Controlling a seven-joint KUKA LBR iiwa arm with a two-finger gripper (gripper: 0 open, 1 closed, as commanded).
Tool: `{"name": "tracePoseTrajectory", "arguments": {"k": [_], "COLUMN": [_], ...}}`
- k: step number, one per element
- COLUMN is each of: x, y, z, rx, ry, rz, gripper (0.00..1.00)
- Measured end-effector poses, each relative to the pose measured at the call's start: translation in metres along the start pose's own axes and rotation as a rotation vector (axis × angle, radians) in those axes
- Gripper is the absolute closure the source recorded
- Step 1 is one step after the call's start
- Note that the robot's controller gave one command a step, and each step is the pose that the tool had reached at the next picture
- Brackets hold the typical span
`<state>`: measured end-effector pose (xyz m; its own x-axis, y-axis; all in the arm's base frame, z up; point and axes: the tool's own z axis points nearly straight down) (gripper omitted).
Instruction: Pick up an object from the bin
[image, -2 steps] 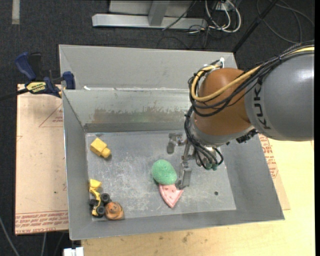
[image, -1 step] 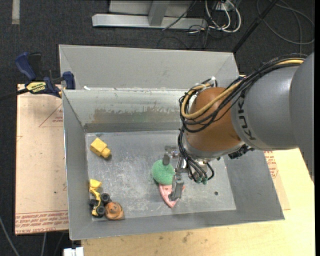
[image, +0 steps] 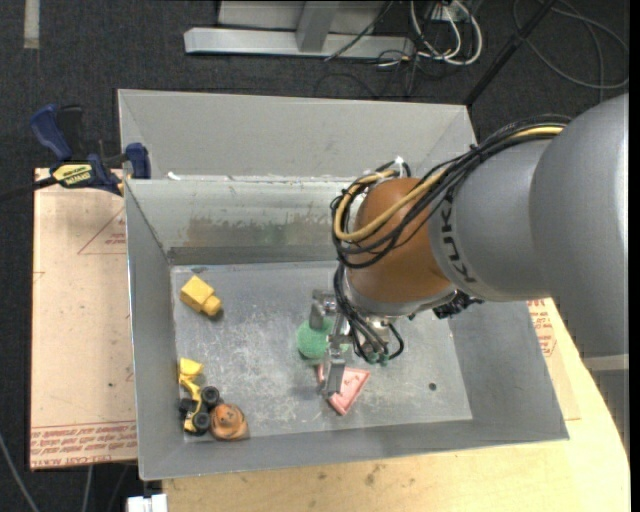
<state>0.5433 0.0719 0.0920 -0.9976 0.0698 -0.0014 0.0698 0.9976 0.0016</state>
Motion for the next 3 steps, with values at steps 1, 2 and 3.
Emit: {"name": "tracePoseTrajectory", "arguments": {"k": [1,2,3], "x": [0.029,0.029,0.010], "y": [-0.038,-0.038,-0.050], "z": [0.018,0.018,-0.156], "rx": [-0.001,-0.001,0.000], "ry": [-0.012,-0.012,-0.010], "rz": [-0.034,-0.034,-0.038], "gripper": [1.00,1.00,1.00]}}
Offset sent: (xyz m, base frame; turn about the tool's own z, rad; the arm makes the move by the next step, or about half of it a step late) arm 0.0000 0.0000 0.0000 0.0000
